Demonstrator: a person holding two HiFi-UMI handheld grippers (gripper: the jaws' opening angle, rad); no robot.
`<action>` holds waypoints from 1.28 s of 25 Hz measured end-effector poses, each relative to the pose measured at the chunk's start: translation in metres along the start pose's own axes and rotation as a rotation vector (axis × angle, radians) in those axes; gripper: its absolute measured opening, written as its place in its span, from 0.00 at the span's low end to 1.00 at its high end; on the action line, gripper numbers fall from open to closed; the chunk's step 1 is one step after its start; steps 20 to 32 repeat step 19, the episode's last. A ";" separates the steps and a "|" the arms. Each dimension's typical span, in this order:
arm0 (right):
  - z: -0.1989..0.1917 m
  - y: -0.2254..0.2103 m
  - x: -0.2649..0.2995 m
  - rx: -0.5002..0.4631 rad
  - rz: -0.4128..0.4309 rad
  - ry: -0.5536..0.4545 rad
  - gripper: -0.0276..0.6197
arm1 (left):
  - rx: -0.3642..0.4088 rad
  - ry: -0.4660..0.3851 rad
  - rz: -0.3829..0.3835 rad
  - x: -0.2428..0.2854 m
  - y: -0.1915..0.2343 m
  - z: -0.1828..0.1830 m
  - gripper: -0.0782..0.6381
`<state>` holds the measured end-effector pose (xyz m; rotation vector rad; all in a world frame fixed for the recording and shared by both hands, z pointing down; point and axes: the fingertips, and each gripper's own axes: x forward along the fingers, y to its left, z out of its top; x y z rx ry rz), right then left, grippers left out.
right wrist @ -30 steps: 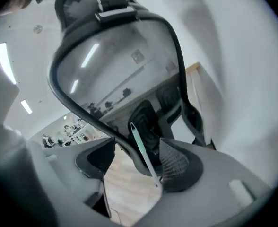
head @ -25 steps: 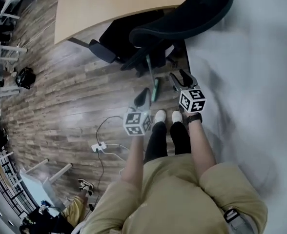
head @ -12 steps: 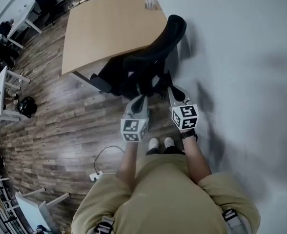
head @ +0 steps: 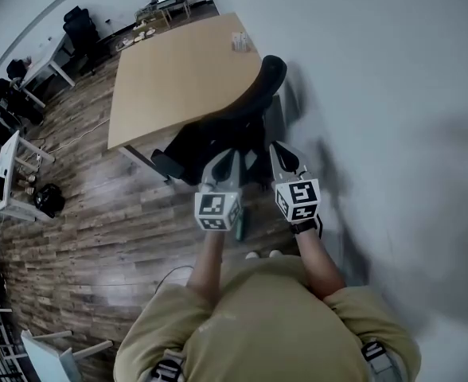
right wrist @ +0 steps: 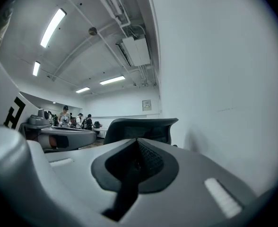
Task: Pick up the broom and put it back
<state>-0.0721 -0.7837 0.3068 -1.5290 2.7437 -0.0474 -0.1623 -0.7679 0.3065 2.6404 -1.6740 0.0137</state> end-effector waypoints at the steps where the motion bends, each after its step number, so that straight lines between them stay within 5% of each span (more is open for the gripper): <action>1: 0.004 0.000 0.000 -0.004 0.000 -0.006 0.05 | 0.002 -0.009 -0.003 0.001 -0.002 0.006 0.11; 9: 0.020 -0.010 -0.012 0.002 -0.008 -0.035 0.05 | -0.008 -0.021 0.010 -0.002 -0.016 0.017 0.11; 19: -0.011 -0.018 -0.045 0.065 -0.014 0.010 0.05 | -0.028 0.071 0.024 -0.025 -0.051 -0.017 0.11; 32: -0.011 -0.018 -0.045 0.065 -0.014 0.010 0.05 | -0.028 0.071 0.024 -0.025 -0.051 -0.017 0.11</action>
